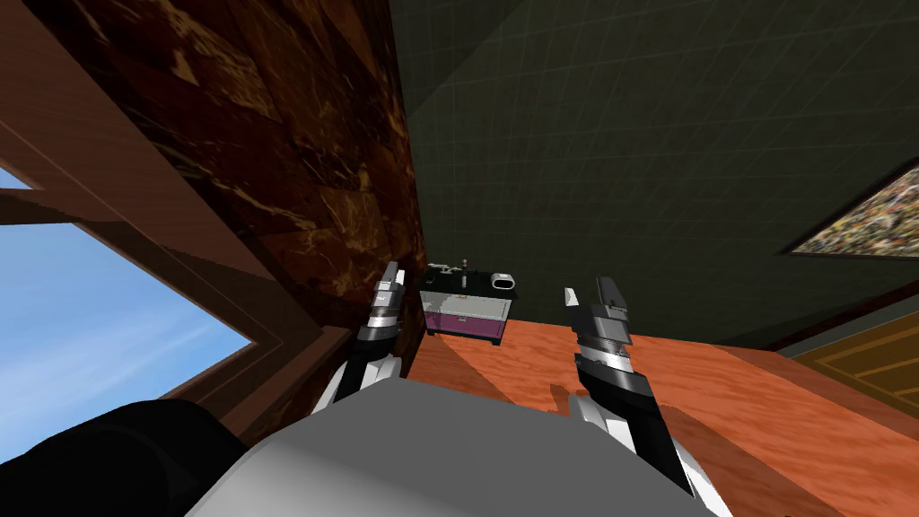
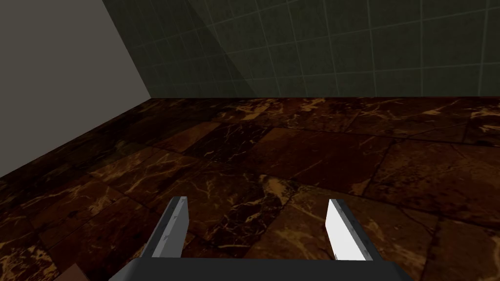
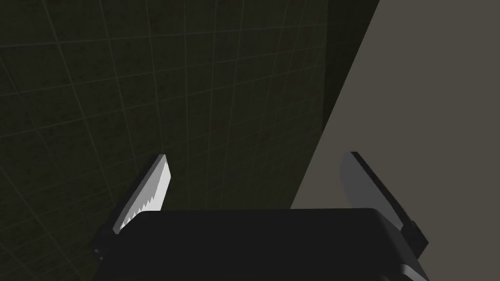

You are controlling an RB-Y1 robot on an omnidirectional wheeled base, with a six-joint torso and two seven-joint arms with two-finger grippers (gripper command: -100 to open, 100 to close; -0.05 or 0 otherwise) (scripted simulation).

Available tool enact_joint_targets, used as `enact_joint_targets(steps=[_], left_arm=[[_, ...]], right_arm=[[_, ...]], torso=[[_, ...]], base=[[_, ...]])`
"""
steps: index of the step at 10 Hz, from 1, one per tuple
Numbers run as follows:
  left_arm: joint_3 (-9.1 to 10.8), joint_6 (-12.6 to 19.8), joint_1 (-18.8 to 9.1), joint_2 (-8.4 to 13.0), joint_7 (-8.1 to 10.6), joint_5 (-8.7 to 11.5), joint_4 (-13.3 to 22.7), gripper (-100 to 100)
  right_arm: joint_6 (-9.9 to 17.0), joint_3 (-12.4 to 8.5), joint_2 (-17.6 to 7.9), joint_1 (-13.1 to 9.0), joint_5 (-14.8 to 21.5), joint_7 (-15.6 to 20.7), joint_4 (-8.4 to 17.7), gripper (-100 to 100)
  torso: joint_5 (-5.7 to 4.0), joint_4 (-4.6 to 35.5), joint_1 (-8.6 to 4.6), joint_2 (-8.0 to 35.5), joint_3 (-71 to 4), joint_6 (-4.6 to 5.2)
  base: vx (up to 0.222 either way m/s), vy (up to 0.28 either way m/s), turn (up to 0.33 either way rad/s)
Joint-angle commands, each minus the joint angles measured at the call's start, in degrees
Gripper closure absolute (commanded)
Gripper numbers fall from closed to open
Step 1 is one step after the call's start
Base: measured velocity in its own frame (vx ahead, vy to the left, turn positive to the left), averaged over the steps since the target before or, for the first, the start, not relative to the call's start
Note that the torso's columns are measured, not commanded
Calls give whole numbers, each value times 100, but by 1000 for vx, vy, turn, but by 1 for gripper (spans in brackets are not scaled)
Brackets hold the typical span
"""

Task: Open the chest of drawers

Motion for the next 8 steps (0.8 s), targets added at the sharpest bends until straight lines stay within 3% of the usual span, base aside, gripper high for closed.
enact_joint_targets(steps=[1,8], left_arm=[[0,0,0,0,0,0,0,0],[0,-1,0,0,0,0,-2,0]], right_arm=[[0,0,0,0,0,0,0,0],[-1,0,0,0,0,0,-2,0]], torso=[[0,235,0,232,-467,0],[0,3114,0,3116,-6227,0]], base=[[0,0,0],[0,0,0]])
